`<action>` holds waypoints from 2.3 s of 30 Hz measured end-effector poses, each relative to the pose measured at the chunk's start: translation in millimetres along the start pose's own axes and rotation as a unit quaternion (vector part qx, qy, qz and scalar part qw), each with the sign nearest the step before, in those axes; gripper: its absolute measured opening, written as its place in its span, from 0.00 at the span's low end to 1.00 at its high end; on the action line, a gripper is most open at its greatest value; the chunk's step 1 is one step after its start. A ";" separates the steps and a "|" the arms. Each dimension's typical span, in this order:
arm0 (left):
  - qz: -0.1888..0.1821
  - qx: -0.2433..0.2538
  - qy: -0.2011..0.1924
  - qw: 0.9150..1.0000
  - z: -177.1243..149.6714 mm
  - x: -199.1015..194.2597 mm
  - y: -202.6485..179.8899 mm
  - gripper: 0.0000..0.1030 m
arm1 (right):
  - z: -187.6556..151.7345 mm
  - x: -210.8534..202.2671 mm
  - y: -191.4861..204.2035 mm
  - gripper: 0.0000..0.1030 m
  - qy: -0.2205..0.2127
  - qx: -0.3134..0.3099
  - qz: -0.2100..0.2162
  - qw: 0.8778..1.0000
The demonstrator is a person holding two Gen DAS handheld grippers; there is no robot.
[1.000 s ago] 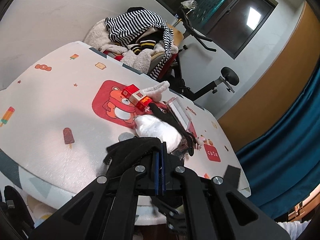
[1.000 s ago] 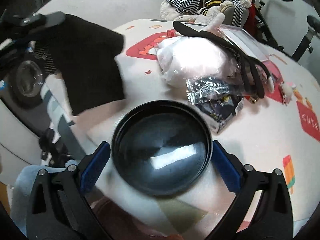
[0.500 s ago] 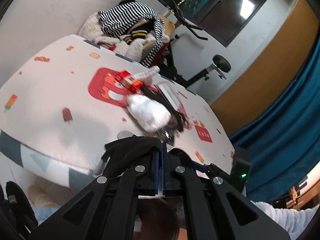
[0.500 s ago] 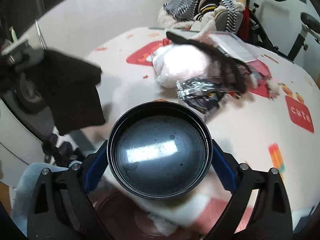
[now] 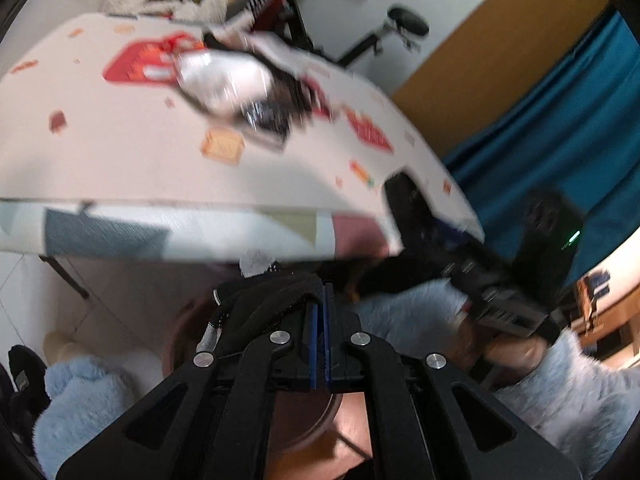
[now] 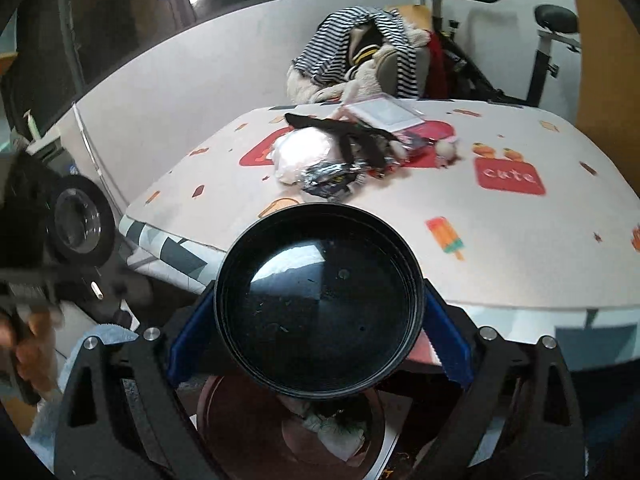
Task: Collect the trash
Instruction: 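Carry the black lid with the right gripper toward the brown bin, then lower the black lid into the bin and open the right gripper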
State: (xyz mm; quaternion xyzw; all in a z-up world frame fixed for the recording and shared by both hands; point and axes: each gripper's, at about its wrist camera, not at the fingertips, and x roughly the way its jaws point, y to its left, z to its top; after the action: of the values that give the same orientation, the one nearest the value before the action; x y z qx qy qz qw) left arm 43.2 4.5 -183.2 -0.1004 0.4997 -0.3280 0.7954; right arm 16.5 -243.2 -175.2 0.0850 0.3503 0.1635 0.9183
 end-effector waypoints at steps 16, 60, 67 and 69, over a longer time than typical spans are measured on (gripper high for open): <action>0.090 0.012 0.089 0.992 -24.6 60.0 20.0 0.72 | -14.0 -11.5 -11.6 0.90 -0.004 0.033 0.001 0.999; 0.085 -0.163 0.121 0.975 -39.5 77.8 71.2 0.82 | -58.2 9.9 -12.0 0.90 0.060 0.040 -0.001 0.997; 0.102 -0.139 0.020 0.985 -33.5 14.1 66.5 0.82 | -71.4 32.0 14.3 0.90 0.099 -0.013 0.017 0.995; 0.108 -0.131 -0.009 0.985 -35.5 -0.2 62.4 0.82 | -75.2 39.2 17.7 0.90 0.110 -0.018 0.023 0.994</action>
State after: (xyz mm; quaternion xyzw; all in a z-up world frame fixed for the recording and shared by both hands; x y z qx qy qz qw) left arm 38.9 58.3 -230.6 -0.1524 0.5388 -0.1709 0.8107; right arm -10.7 -209.4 -250.2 0.0581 0.4437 0.1994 0.8718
